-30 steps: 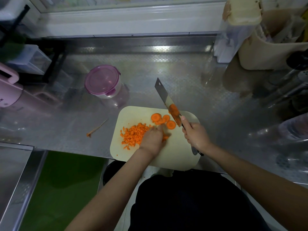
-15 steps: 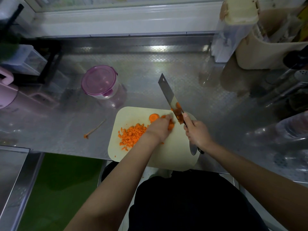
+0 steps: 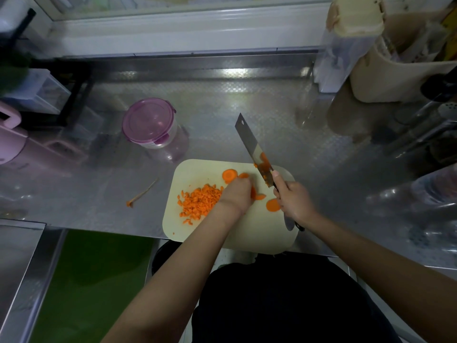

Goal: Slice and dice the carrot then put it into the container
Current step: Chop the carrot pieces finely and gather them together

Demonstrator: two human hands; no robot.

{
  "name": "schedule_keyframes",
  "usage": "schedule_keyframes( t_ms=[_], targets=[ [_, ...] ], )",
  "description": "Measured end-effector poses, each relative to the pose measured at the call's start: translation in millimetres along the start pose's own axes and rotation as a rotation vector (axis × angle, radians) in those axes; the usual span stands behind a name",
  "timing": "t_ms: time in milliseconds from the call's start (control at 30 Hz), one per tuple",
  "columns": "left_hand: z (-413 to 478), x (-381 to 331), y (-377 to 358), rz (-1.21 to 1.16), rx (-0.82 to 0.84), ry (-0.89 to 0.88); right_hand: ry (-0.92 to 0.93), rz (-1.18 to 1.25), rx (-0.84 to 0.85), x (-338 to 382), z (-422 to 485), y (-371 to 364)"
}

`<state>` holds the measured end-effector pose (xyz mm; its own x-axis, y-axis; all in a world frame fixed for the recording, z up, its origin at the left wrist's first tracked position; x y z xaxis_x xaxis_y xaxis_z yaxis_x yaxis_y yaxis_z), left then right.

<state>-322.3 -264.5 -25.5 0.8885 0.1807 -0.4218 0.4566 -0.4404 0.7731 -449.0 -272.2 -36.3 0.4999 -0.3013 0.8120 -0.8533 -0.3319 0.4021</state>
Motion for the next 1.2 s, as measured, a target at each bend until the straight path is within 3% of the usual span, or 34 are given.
schedule_keyframes(
  t_ms=[267,400,800,967,1200],
  targets=[
    [-30.2,29.0,22.1,-0.396,-0.254,-0.012,-0.033,-0.066,-0.064,1.7,-13.8,5.3],
    [-46.1,49.5,22.0,-0.478,-0.288,-0.018,0.07,-0.411,-0.081,5.4,-22.9,7.9],
    [-82.1,95.2,30.0,-0.563,-0.36,0.061,0.071,-0.752,-0.074,-5.5,-29.2,-22.1],
    [-87.9,108.3,34.2,-0.552,-0.358,0.079,0.087,-0.629,-0.128,5.8,-20.4,-25.2],
    [-91.9,110.7,37.4,-0.566,-0.342,0.073,0.093,-0.435,-0.054,14.4,-7.4,-37.3]
  ],
)
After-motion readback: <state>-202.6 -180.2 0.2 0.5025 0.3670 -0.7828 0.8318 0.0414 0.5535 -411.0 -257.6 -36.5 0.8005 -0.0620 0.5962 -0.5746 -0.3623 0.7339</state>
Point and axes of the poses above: each hand's wrist, its own z-axis towards the middle knuckle, its own y-axis out of the back of the hand, x = y × z, the point moved 8 cm from there along z, towards the middle knuckle, and after that the axes turned 3 degrees about -z, right-handed, at the moved point
